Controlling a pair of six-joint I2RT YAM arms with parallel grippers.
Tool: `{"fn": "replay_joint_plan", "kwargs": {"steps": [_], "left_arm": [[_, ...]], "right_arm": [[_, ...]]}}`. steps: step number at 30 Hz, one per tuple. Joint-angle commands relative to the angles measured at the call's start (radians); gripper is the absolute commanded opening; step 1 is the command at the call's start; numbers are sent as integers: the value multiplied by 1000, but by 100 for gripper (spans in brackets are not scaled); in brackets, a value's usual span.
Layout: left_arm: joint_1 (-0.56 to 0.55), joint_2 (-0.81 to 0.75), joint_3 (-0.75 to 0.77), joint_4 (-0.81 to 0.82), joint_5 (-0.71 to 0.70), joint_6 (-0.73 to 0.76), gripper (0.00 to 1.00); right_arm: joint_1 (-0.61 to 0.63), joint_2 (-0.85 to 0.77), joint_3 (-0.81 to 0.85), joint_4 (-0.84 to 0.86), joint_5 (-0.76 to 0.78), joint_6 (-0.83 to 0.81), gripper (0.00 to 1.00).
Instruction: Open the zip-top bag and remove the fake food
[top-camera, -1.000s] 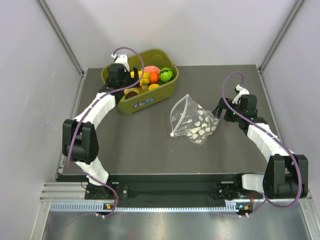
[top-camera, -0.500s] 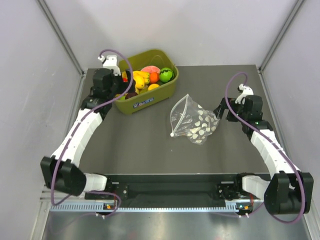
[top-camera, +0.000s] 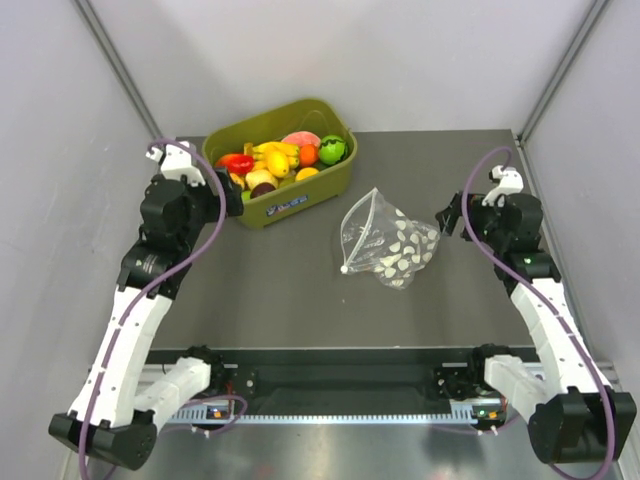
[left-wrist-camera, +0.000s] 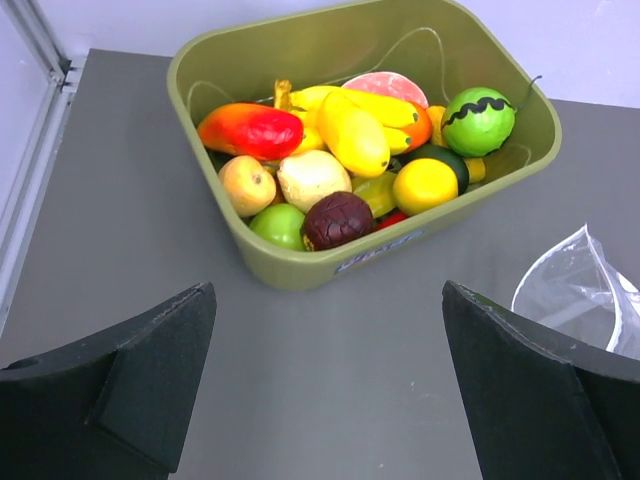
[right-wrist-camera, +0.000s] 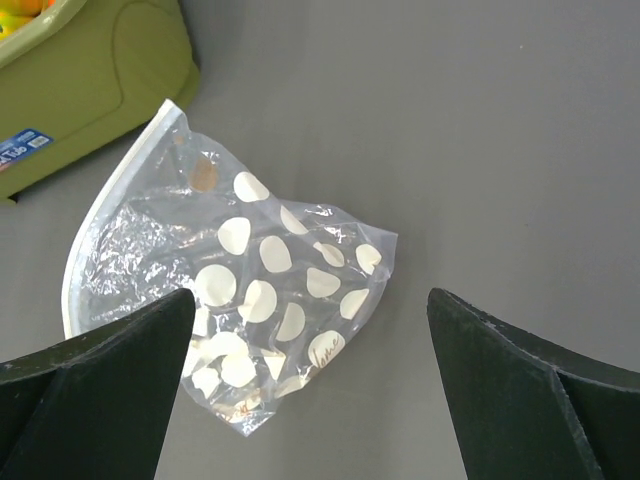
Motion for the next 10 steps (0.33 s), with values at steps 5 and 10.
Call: {"fn": "replay_joint_plan", "kwargs": {"steps": [5,10], "left_arm": [[-4,-50,-21,-94,-29,4,99],[-4,-53,-9,-131,-14,10,99]], "right_arm": [[-14,-26,53,-8,25,-19,100],[-12,-27,56,-12,29,-28,100]]}}
